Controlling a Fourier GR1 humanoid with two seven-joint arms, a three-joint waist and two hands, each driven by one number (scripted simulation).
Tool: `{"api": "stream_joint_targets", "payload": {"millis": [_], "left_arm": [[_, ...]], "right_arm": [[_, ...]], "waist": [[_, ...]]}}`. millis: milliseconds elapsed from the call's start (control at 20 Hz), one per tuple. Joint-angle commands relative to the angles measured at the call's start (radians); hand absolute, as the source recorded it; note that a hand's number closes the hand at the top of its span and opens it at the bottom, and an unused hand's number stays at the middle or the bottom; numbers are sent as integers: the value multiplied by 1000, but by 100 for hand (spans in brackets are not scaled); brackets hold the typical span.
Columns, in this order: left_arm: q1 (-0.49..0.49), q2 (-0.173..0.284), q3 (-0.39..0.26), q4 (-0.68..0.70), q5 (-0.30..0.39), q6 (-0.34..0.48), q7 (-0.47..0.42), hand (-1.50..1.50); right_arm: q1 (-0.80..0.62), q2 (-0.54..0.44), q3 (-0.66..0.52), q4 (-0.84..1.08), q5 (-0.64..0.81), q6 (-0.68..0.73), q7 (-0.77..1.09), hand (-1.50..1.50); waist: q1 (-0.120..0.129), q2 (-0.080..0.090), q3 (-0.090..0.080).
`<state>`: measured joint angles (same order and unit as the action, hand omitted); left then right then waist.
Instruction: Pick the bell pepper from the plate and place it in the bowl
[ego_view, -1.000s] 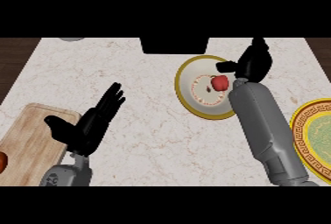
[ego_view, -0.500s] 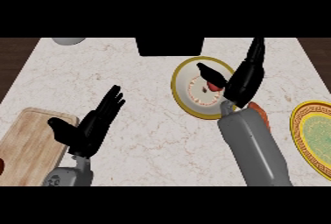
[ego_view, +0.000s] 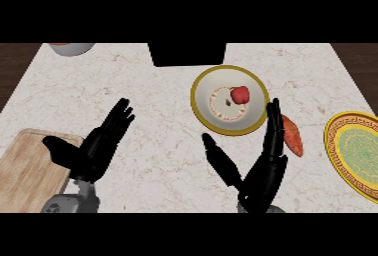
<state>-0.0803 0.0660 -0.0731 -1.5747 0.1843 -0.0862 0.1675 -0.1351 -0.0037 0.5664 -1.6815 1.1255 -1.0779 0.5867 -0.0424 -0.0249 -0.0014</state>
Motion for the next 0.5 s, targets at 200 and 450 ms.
{"api": "stream_joint_targets", "payload": {"millis": [200, 450], "left_arm": [[17, 6, 5, -29, 15, -5, 22, 0], [28, -1, 7, -24, 8, 4, 0, 0]], "right_arm": [[474, 4, 399, -96, 249, -237, -16, 150], [726, 4, 608, 10, 332, -352, -44, 150]], "waist": [[-24, -4, 1], [-39, 1, 2]]}}
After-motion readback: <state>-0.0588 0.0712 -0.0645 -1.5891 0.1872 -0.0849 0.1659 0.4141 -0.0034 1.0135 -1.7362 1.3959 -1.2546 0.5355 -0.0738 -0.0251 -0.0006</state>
